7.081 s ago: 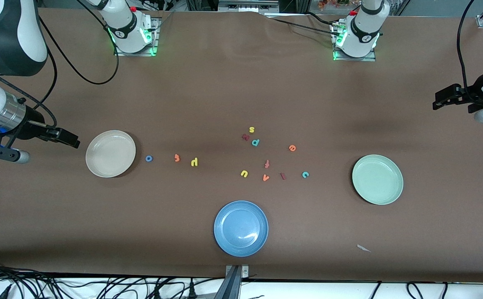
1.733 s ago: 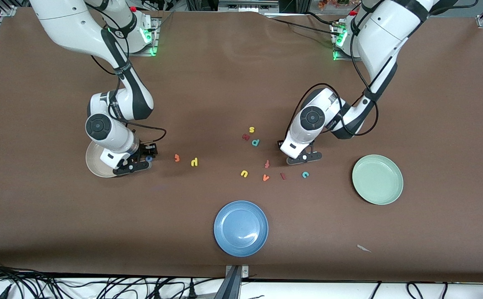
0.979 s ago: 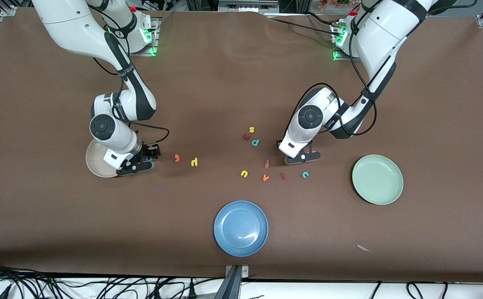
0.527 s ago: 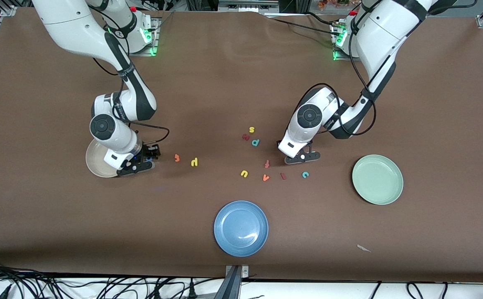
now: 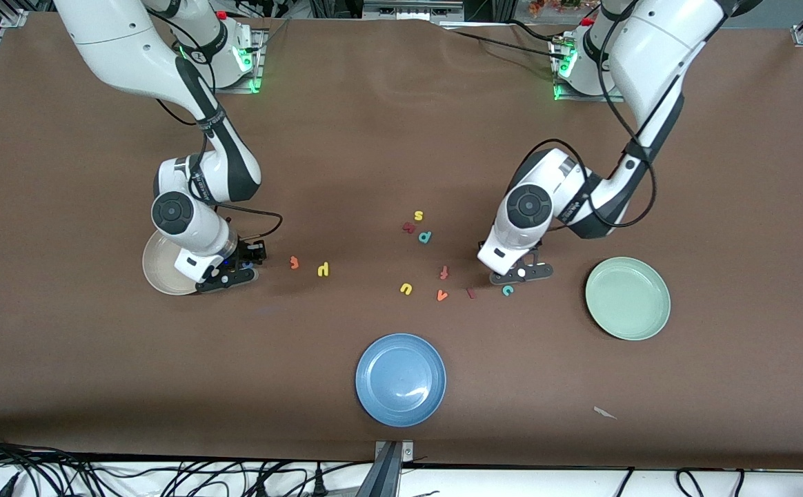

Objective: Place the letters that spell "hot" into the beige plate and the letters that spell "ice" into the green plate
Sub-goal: 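Carry the e toward the green plate while the right gripper grasps the ring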

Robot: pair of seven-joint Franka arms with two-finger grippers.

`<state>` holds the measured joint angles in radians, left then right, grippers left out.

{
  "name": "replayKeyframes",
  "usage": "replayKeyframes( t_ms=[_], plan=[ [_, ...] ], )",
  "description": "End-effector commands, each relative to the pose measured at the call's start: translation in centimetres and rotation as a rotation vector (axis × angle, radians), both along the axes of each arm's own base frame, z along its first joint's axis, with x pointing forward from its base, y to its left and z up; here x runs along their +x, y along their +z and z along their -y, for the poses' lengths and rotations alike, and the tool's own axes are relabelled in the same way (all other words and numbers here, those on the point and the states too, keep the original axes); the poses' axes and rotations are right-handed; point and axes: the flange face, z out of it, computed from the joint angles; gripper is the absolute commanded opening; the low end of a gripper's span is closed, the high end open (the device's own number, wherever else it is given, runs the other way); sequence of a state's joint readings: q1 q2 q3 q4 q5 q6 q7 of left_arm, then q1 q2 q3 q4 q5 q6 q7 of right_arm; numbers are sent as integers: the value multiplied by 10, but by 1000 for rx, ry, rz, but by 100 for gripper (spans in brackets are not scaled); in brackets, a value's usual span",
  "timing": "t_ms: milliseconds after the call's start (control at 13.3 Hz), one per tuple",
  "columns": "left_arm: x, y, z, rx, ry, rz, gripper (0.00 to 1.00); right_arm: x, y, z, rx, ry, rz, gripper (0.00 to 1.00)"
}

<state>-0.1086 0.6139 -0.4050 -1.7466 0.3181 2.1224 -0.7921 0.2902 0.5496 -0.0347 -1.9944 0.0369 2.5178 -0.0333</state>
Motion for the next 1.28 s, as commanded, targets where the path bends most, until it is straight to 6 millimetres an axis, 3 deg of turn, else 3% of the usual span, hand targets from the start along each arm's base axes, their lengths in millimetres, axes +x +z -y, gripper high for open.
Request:
replayKeyframes(
  t_ms=[0,527,678,829,1205],
  plan=[
    [18,22,-29,25,-69,-15,14,0,-3,0,1,16,8,47],
    [52,31,-139,0,-252,-63,14,-2,-8,1,-1,13,-4,37],
    [58,30,-172,-11,-313,-78,14,-2,-8,1,-2,13,-7,23],
    [64,29,-201,25,-366,-78,14,-3,-8,1,-2,13,-9,20],
    [68,26,-228,62,-420,-82,14,0,0,2,1,-1,-8,20]
  ],
)
